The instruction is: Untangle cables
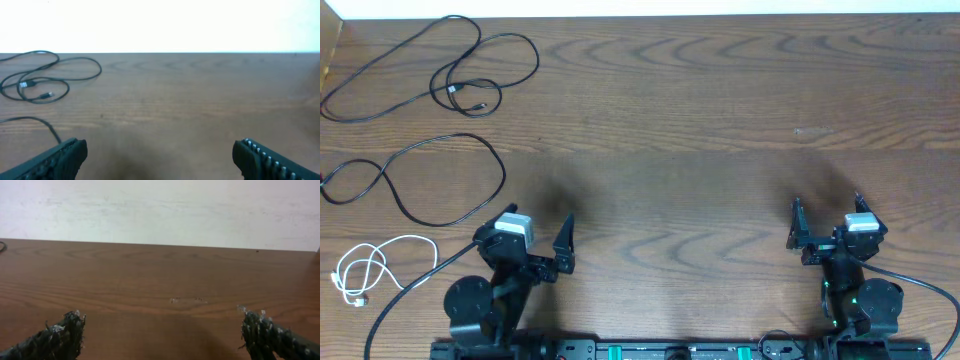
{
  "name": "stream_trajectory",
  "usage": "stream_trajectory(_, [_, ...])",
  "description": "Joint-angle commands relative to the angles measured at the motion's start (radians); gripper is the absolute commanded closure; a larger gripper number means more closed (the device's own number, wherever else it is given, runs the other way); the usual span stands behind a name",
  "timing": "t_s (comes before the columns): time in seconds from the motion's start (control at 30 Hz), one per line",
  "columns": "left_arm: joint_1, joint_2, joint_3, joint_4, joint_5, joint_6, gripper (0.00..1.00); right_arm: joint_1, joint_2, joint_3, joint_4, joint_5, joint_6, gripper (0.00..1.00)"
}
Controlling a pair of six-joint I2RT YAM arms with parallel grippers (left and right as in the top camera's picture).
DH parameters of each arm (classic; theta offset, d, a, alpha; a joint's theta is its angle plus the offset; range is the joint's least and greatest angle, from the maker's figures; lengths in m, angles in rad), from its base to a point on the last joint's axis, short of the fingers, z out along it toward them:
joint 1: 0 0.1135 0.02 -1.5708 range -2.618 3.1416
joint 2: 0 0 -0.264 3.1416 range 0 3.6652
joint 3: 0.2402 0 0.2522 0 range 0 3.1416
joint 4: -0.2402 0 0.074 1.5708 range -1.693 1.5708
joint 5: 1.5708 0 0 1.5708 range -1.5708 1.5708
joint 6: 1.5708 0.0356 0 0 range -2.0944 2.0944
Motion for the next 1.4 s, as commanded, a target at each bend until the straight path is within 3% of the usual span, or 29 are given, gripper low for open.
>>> stream_trajectory(0.0, [0.005,-0.046,-0.069,0.077,-0.002,-0.075,0.02,-0.011,-0.008,-0.004,-0.002,0.008,0.011,0.01])
stream_trajectory(0.6, [-0.021,-0.119,-0.277,0.271,-0.006,-0.078,0.02,-0.011,-0.008,-0.004,-0.002,0.008,0.011,0.01])
stream_trajectory(0.87, [-0.092,-0.119,-0.335,0.344,-0.090,-0.097,0.02,-0.011,-0.008,-0.004,-0.002,0.008,0.011,0.01])
stream_trajectory(1.37, [-0.095,-0.119,-0.340,0.319,-0.143,-0.119,0.02,-0.011,-0.008,-0.004,-0.002,0.008,0.011,0.01])
